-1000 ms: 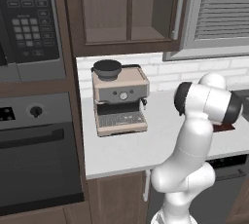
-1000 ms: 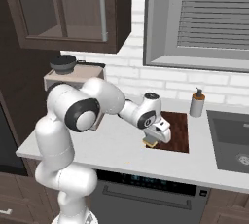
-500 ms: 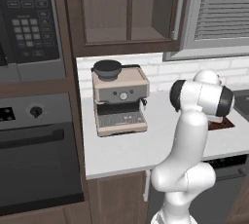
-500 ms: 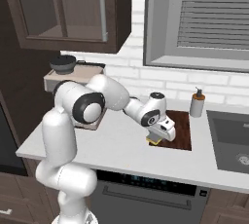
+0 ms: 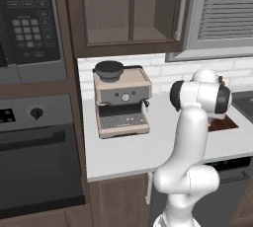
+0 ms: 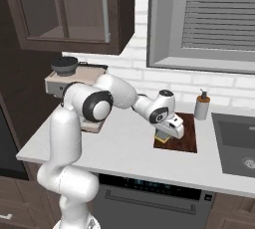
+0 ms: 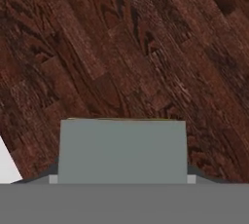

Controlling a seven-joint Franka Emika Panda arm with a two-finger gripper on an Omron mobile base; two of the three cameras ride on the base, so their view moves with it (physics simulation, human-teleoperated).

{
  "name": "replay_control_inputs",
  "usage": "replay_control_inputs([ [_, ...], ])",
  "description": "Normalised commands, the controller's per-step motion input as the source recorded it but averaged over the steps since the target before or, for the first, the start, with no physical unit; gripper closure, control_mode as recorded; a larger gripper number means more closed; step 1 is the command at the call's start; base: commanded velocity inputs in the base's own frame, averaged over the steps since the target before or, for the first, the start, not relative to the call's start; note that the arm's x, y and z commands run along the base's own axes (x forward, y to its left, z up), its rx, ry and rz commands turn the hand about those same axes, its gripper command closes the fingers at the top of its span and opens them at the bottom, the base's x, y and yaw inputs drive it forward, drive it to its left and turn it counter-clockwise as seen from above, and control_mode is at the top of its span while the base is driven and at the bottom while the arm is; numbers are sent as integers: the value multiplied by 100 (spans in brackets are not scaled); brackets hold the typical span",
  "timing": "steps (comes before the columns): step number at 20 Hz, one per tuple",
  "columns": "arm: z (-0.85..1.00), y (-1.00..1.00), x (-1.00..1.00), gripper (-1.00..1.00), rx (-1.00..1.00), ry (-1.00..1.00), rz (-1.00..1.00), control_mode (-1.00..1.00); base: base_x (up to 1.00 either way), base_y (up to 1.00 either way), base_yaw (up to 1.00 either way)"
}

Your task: Pick up the sponge from the counter and clean the cutting board by briefly scrubbing or pressing down on the cutting board. Once finished, release the sponge.

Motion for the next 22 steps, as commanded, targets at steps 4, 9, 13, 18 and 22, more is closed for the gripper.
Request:
replay_control_inputs([
  [4,-43,-5,50,100,0,-9,0,-100,0,0,0],
  [9,-36,-6,50,100,0,-17,0,-100,0,0,0],
  [13,-32,-2,57,100,-1,-20,0,-100,0,0,0],
  [18,-41,0,72,100,-5,-15,0,-100,0,0,0],
  [22,-38,0,74,100,-8,-12,0,-100,0,0,0],
])
